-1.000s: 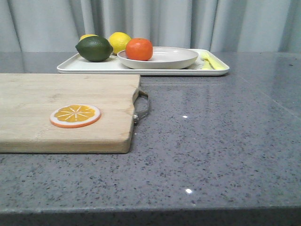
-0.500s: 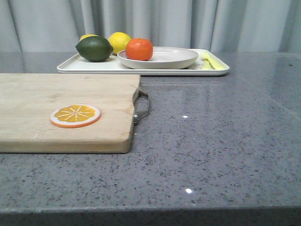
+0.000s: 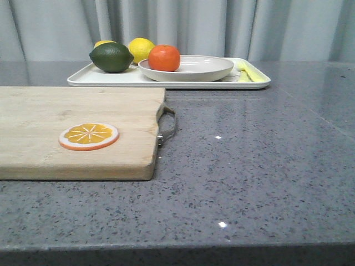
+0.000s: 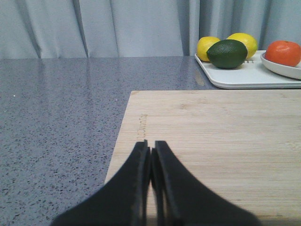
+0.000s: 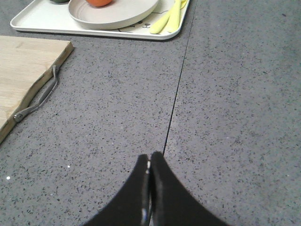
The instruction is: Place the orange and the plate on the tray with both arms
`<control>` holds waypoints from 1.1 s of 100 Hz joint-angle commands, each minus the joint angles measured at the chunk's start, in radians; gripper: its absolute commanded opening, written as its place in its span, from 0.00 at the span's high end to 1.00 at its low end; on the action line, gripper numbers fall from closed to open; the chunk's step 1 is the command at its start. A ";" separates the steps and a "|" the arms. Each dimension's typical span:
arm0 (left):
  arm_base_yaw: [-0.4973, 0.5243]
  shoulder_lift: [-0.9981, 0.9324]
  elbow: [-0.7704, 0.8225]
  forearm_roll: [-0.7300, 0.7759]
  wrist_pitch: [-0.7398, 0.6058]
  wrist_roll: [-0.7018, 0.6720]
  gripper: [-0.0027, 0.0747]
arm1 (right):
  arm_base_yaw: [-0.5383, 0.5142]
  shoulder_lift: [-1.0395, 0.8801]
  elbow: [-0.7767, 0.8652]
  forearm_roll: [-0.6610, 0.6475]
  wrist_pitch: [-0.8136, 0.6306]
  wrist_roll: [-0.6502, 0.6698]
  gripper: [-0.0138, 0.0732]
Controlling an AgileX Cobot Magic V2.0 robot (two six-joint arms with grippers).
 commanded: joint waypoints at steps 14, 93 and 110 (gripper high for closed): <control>0.001 -0.030 0.024 -0.002 -0.076 -0.003 0.99 | -0.004 0.001 0.003 -0.045 -0.118 -0.009 0.91; 0.001 -0.030 0.024 -0.002 -0.076 -0.003 0.99 | -0.135 -0.260 0.539 -0.319 -0.856 0.230 0.91; 0.001 -0.030 0.024 -0.002 -0.076 -0.003 0.99 | -0.142 -0.361 0.565 -0.320 -0.802 0.230 0.91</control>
